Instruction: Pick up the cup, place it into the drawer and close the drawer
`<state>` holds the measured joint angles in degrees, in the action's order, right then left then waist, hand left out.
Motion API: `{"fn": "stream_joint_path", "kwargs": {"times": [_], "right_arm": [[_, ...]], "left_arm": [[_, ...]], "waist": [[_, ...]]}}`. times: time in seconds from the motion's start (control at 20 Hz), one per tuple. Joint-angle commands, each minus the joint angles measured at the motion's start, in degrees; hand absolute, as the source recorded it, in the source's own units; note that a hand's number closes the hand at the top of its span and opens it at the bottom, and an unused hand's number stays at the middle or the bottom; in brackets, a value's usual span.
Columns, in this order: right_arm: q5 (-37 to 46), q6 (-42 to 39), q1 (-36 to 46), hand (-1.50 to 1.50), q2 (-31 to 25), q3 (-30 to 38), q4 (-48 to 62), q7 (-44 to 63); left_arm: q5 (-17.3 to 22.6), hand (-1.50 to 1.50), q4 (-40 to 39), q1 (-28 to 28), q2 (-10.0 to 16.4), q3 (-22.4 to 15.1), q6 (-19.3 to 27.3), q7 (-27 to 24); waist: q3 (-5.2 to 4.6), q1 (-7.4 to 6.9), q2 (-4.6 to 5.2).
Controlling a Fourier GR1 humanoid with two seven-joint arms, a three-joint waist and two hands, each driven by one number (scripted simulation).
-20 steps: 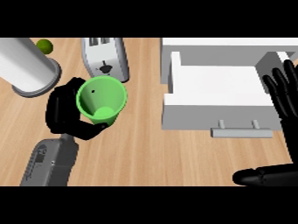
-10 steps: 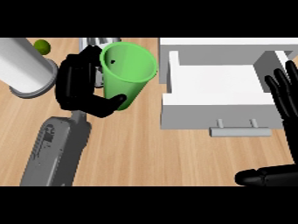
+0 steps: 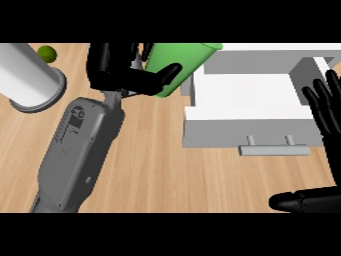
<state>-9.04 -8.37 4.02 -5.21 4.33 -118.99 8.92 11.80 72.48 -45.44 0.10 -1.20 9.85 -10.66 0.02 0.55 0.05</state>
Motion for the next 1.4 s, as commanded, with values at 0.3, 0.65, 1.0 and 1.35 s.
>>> {"fn": "stream_joint_path", "kwargs": {"times": [0.3,0.65,1.0,1.35], "right_arm": [[-1.11,-1.95,-1.3,-1.5,-0.61,1.0,1.25,-2.13],[-0.19,0.16,4.4,-1.5,-1.46,1.08,2.25,2.17],[-3.66,-2.38,3.78,-1.5,-2.66,3.47,3.55,0.08],[1.05,-1.56,3.49,-1.5,-0.06,-0.29,5.64,-3.79]], "left_arm": [[1.88,1.5,-9.87,-11.85,-0.09,-8.69,10.62,3.18],[5.67,1.5,-24.52,-17.96,-0.1,-7.99,10.58,-2.7],[13.99,1.5,-34.37,-23.83,-0.1,-12.84,13.0,-4.8],[18.96,1.5,-43.72,-27.46,-0.1,-20.61,14.29,-8.4]], "waist": [[0.01,0.5,0.01],[-0.02,0.68,0.22],[0.01,1.73,0.45],[0.05,3.43,0.89]]}}
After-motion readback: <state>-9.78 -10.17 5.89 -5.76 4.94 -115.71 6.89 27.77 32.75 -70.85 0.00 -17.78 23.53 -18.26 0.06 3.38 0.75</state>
